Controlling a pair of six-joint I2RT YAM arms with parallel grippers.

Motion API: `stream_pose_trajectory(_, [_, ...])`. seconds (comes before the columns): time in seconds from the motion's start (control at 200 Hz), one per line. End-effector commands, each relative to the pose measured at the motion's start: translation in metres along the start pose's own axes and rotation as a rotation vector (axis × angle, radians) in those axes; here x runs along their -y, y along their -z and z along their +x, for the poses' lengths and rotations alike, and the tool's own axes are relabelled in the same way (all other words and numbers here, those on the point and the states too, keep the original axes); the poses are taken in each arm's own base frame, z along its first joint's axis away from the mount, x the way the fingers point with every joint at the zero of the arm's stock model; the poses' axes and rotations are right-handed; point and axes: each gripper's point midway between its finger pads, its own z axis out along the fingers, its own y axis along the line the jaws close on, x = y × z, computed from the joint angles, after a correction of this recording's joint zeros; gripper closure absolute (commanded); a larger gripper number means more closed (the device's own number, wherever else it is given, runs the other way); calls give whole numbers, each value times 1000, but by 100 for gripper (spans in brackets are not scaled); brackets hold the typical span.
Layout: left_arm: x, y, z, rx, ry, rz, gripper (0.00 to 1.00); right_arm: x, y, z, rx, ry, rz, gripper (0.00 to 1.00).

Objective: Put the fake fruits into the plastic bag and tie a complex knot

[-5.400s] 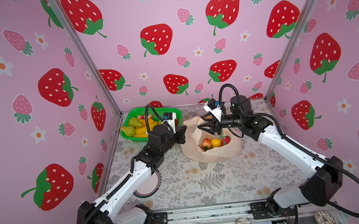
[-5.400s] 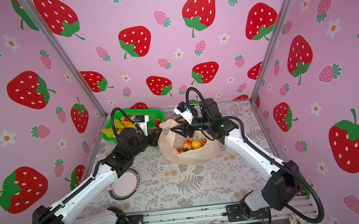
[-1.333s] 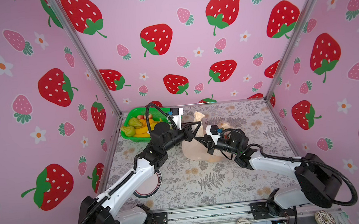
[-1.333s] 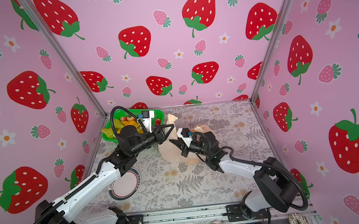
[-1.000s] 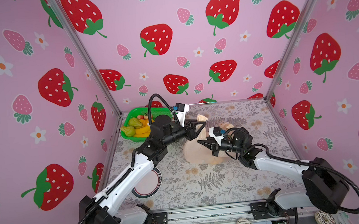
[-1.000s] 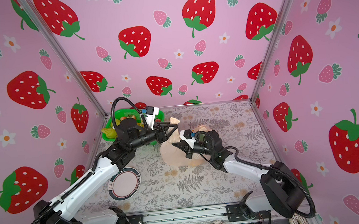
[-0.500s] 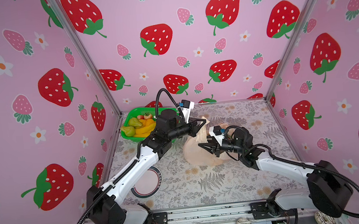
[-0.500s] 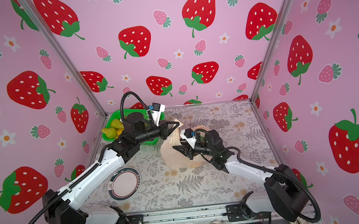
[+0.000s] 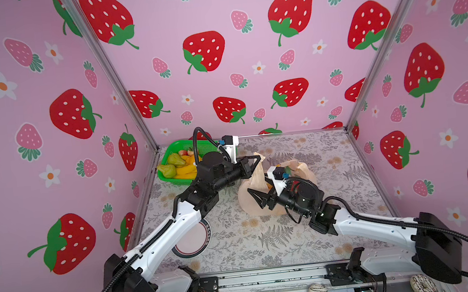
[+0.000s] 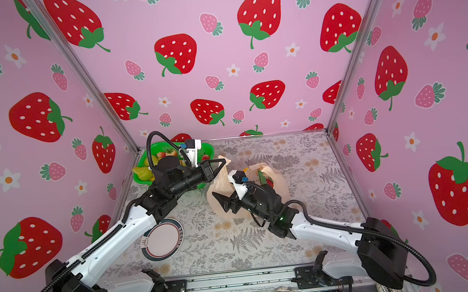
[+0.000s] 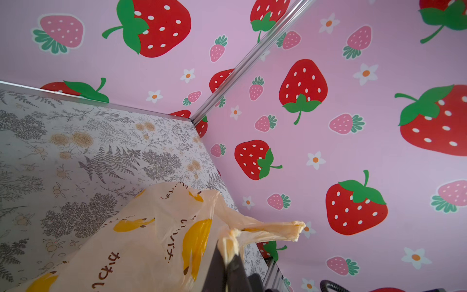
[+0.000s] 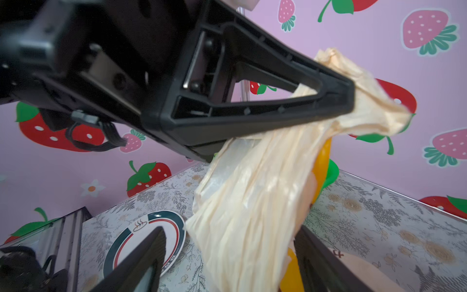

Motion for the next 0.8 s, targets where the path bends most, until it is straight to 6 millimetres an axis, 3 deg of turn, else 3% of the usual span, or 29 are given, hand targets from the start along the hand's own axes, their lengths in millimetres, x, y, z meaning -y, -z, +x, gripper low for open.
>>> stream_pose_trajectory(0.0, [10, 6, -16, 79, 86, 35, 100, 19, -8, -29, 117, -35, 198, 19])
stream_pose_trajectory(0.21, [6, 7, -15, 103, 155, 38, 100, 28, -21, -28, 162, -78, 329, 21])
stream_pose_trajectory(0.33, [6, 10, -18, 120, 171, 37, 100, 42, -23, -21, 166, -98, 424, 30])
stream_pose_trajectory(0.46, [6, 15, -22, 144, 174, 32, 100, 57, -24, 4, 123, -95, 507, 44])
stream_pose_trajectory(0.635, [7, 19, -27, 154, 166, 32, 100, 76, -22, 64, 5, -74, 535, 55])
stream_pose_trajectory(0.71, [7, 19, -27, 149, 158, 30, 100, 73, -19, 66, 0, -55, 501, 61])
stream_pose_trajectory(0.795, [6, 18, -27, 145, 154, 28, 100, 65, -22, 56, 8, -16, 451, 63])
